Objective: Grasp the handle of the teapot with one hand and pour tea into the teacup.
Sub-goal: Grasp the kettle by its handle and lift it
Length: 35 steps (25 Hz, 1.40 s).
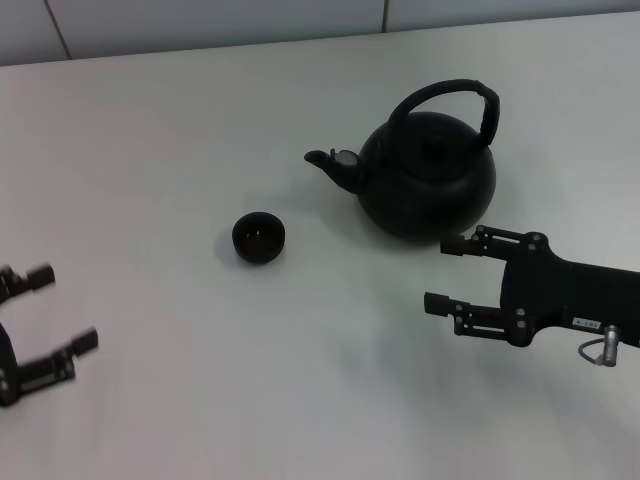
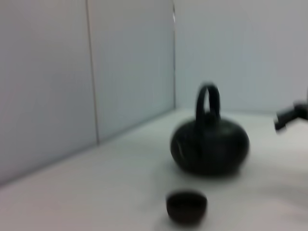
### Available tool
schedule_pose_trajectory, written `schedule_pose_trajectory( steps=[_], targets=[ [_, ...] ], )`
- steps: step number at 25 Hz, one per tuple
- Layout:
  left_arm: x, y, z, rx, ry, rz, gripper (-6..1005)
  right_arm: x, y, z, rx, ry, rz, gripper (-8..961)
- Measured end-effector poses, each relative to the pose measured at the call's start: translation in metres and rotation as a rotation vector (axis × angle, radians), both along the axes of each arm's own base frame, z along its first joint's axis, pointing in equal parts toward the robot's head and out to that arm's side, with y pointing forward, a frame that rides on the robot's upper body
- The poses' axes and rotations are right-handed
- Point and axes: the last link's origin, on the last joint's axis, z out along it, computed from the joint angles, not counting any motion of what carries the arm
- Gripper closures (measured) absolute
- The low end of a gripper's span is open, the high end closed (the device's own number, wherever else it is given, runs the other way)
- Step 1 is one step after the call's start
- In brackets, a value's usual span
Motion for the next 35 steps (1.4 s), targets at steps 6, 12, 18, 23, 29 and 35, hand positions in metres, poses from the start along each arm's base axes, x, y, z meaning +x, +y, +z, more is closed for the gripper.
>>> schedule_pose_trajectory(
  steps=[6, 12, 18, 23, 29, 35],
  targets=[
    [-0.003, -0.001, -0.004, -0.043, 0.048, -0.006, 137, 0.002, -0.001, 0.000, 0.003, -0.004, -0.008, 230],
    [-0.001, 0.001, -0.003, -0.038, 0.040, -0.013, 137, 0.003, -0.002, -0.001, 0.009, 0.000, -0.014, 230],
    [0.001, 0.002, -0.004, -0.032, 0.033, -0.014, 138, 0.008, -0.012, -0.006, 0.240, 0.146, -0.083, 231],
    [0.001, 0.001, -0.005, -0.028, 0.027, -0.011, 138, 0.013, -0.019, -0.015, 0.606, 0.232, -0.245, 230],
    [0.002, 0.001, -0.005, -0.028, 0.022, -0.014, 137, 0.014, -0.018, -0.032, 0.762, 0.194, -0.413, 231],
    [0.002, 0.001, -0.004, -0.028, 0.023, -0.015, 138, 0.008, -0.011, -0.045, 0.848, 0.129, -0.507, 230]
  ],
)
